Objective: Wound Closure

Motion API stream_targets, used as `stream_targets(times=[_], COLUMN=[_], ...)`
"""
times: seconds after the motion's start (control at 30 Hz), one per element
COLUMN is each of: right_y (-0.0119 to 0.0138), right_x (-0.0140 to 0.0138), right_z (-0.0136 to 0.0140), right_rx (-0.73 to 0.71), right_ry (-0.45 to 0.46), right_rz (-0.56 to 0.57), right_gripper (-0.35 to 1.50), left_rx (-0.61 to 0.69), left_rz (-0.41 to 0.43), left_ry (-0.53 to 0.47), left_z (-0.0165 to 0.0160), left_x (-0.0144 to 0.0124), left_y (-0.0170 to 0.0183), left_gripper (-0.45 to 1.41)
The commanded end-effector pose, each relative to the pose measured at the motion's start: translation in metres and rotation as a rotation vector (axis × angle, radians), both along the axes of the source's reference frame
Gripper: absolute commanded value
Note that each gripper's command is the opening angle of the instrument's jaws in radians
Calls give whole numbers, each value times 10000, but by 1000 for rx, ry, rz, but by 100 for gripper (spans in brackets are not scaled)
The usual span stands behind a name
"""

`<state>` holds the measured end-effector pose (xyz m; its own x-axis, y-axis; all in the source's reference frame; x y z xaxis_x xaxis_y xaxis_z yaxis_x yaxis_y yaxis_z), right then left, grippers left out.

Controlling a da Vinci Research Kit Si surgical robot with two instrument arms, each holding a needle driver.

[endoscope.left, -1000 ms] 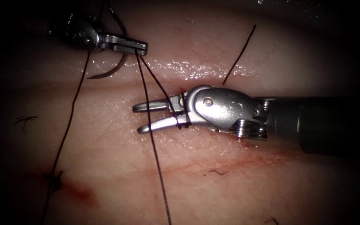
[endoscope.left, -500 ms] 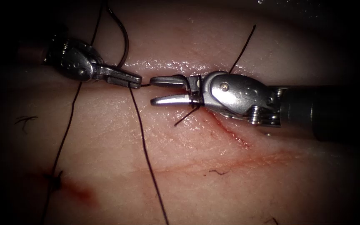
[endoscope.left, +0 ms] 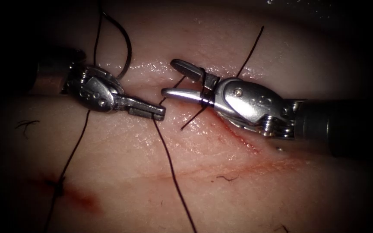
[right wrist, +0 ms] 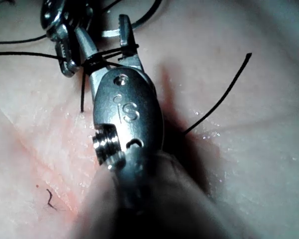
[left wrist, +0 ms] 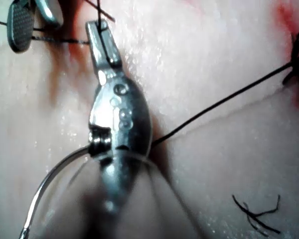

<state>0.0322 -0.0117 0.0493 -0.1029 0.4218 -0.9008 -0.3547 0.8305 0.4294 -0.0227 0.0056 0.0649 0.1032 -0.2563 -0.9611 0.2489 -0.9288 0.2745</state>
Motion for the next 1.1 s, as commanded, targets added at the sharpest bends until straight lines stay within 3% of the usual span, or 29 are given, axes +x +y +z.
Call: stream_targets(times=[0.03,0.23,0.4,0.47,0.73,1.1], right_y=[-8,-16,-24,-27,-27,-19], right_x=[10,5,-16,-26,-52,-66], right_z=[1,-3,-10,-12,-11,4], right_rx=[69,185,237,266,341,360], right_ry=[-25,-75,-162,-182,-231,-256], right_rz=[65,211,355,411,537,577], right_gripper=[34,34,7,5,26,46], left_rx=[1,8,28,28,40,26], left_rz=[-7,-12,-24,-43,-96,-79], left_ry=[4,10,22,35,82,122], left_z=[1,-10,-24,-28,-36,-21], left_x=[-11,-23,-27,-27,-40,-73], left_y=[-4,-8,-2,5,39,44], left_gripper=[-45,-45,-45,-45,-45,-45])
